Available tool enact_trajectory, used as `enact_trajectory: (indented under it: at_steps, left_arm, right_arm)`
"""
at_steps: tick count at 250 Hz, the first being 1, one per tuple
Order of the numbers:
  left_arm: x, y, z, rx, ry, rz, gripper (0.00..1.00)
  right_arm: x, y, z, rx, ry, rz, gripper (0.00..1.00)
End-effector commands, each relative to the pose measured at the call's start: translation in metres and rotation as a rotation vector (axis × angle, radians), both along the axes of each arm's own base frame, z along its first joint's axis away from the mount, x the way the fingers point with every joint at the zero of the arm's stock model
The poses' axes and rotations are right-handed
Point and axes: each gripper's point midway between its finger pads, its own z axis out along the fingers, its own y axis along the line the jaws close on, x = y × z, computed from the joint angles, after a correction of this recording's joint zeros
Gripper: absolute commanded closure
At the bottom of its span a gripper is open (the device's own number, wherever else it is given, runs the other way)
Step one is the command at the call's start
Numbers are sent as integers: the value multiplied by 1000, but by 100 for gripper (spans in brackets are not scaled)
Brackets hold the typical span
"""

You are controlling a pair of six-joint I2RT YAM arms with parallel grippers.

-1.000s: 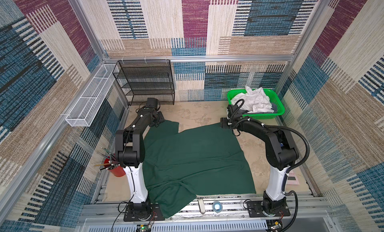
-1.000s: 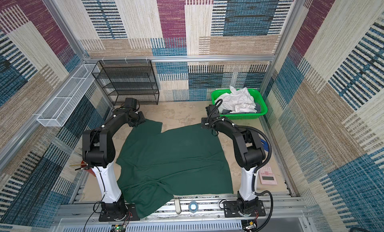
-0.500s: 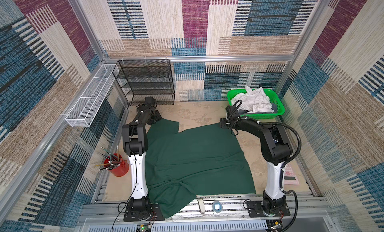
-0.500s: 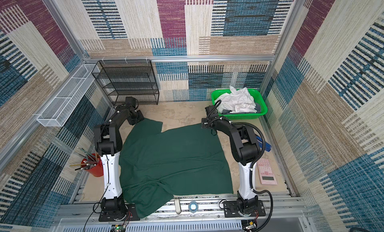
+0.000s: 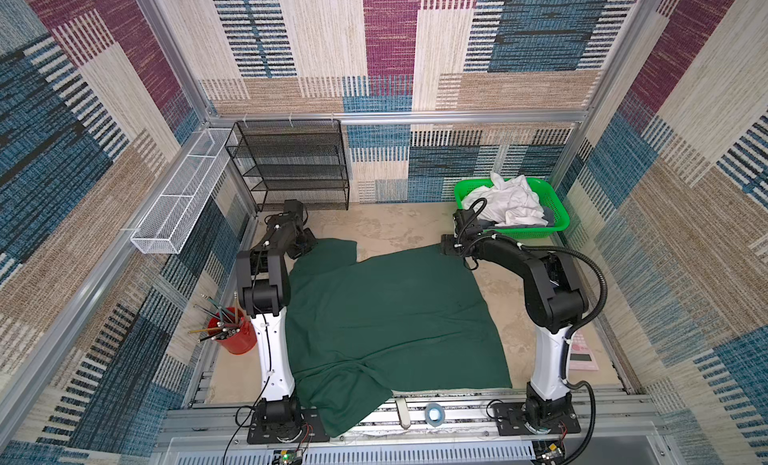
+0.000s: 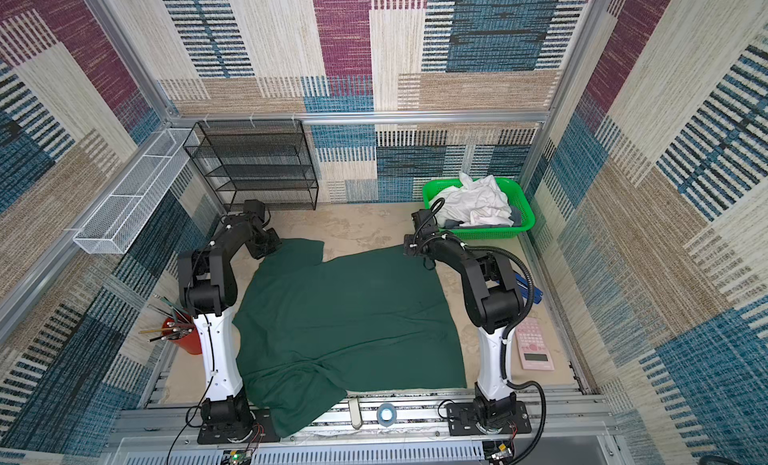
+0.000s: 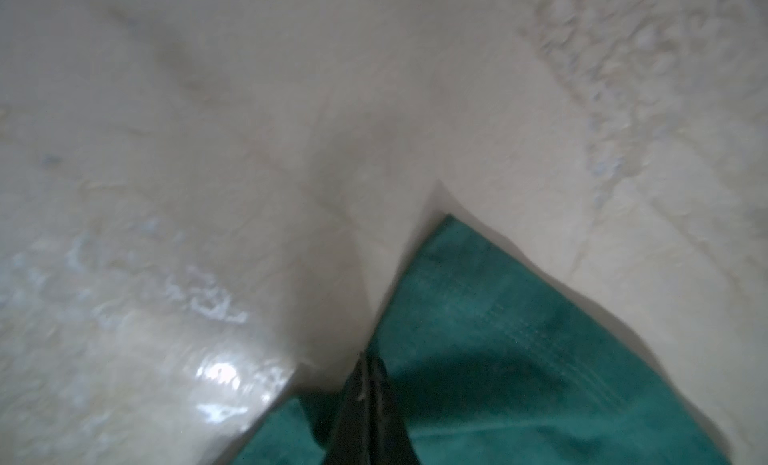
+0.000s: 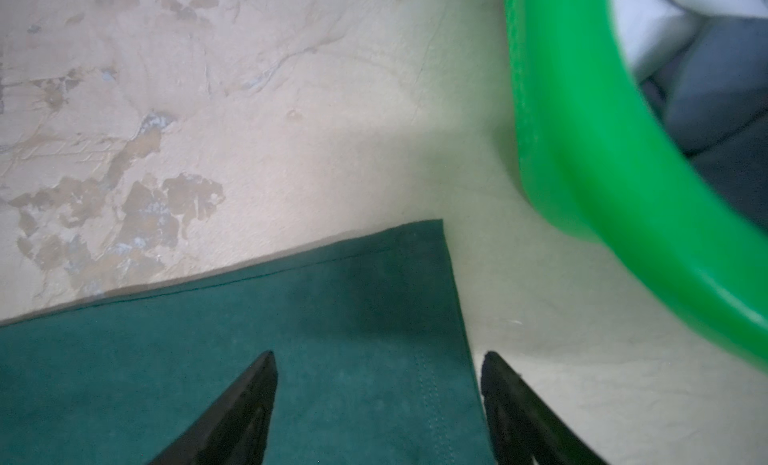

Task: Fold and stack the t-shirts

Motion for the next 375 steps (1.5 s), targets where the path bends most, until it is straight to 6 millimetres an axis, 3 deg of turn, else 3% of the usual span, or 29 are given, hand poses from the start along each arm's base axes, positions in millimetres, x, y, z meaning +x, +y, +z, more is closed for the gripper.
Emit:
enact_trajectory:
  at_steps: [1,52,80,109,132,197,241,275,315,337,375]
  left_arm:
    - [-27,10,-5,2,65,20,100]
    - [-44,12,10,13,36,29,100]
    - [-41,12,21,18,-31,18,100]
    - [-30,8,26,-3,-80,3,69]
    - [-22,10,22,2,-62,7,59]
    - [3,19,7,39,-19,-7,54]
    - [0,20,-9,29,101,-4,53]
    - [-18,18,-21,25,170,-1,63]
    - [-29,16,-23,17,184,-24,83]
    - [-34,20,-16,48,189,-34,100]
    - [-33,27,11,39,104,-11,100]
  right_arm:
    - [1,4,7,24,-12,15,22]
    - [-2,5,8,32,-8,19,22]
    - [-1,6,9,31,-8,23,22]
    - [0,7,9,30,-7,29,22]
    - [-1,7,8,32,-5,31,22]
    - [-5,8,3,33,8,39,22]
    - [-6,9,4,40,12,44,22]
    - [-6,9,7,49,8,40,22]
    - [-8,12,5,68,21,41,22]
    - [-10,11,6,63,22,39,22]
    - [-11,7,6,46,21,28,22]
